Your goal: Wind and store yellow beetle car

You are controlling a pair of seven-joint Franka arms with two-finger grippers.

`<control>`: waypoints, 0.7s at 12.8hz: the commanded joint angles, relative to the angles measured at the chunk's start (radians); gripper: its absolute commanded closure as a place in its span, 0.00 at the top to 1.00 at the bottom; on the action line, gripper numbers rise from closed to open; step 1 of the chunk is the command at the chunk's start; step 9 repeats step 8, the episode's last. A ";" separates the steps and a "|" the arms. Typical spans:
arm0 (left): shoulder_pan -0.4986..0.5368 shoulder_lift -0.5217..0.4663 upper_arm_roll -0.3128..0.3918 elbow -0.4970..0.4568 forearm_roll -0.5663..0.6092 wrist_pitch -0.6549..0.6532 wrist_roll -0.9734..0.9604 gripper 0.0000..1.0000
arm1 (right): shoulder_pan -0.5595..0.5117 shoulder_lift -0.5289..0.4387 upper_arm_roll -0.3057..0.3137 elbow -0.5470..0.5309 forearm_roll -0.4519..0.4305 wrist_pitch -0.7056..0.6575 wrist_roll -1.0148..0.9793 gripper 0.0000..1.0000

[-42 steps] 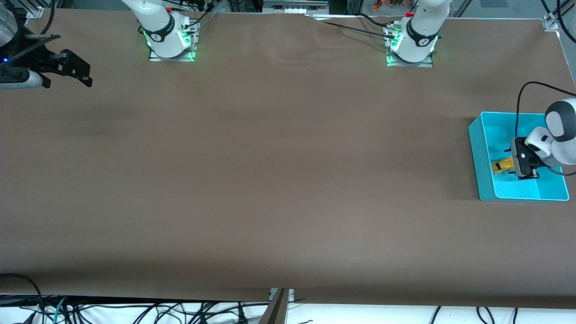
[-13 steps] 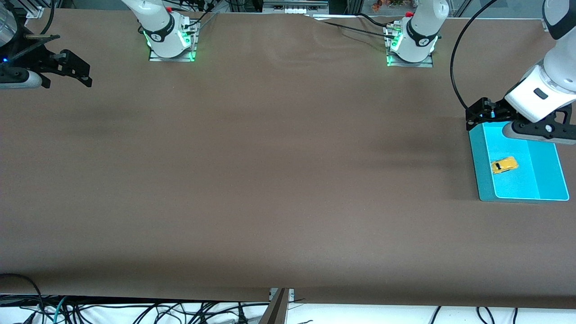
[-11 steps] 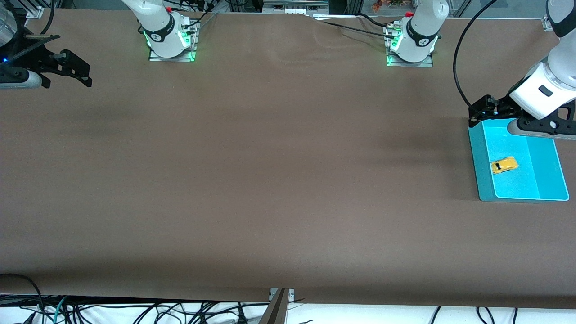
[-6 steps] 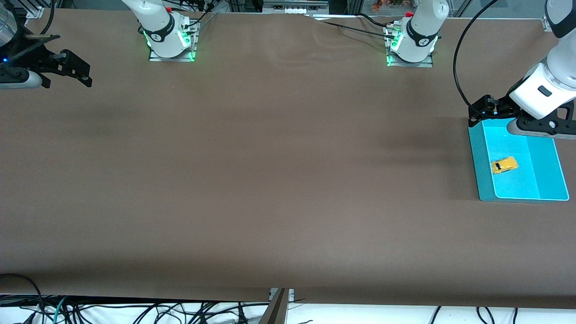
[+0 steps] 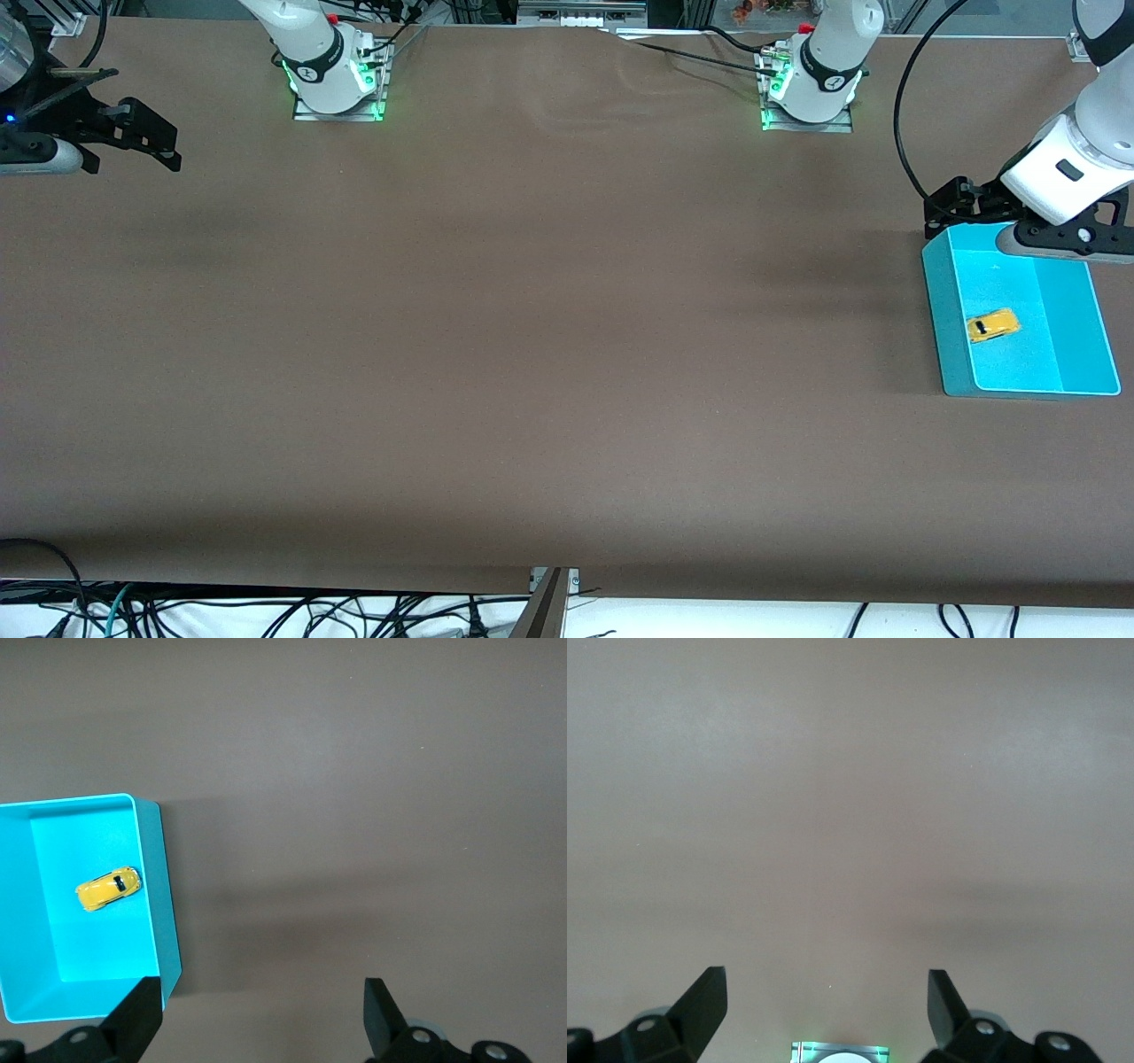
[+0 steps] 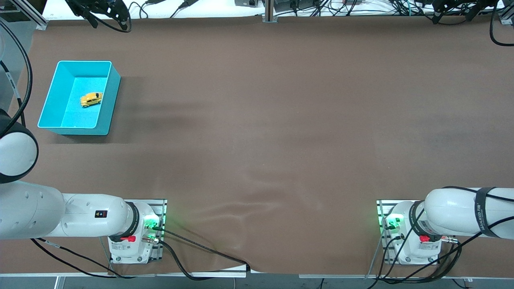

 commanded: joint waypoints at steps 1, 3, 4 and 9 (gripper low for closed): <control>-0.009 -0.029 0.011 -0.032 -0.008 0.000 -0.012 1.00 | -0.002 0.008 -0.001 0.025 0.013 -0.023 0.012 1.00; -0.004 -0.029 0.014 -0.032 -0.076 -0.003 -0.113 1.00 | -0.002 0.008 -0.001 0.025 0.013 -0.023 0.012 1.00; -0.004 -0.029 0.014 -0.032 -0.076 -0.006 -0.121 1.00 | -0.002 0.008 -0.001 0.025 0.013 -0.022 0.012 1.00; -0.004 -0.029 0.014 -0.032 -0.075 -0.007 -0.120 1.00 | -0.002 0.008 -0.001 0.025 0.013 -0.023 0.012 1.00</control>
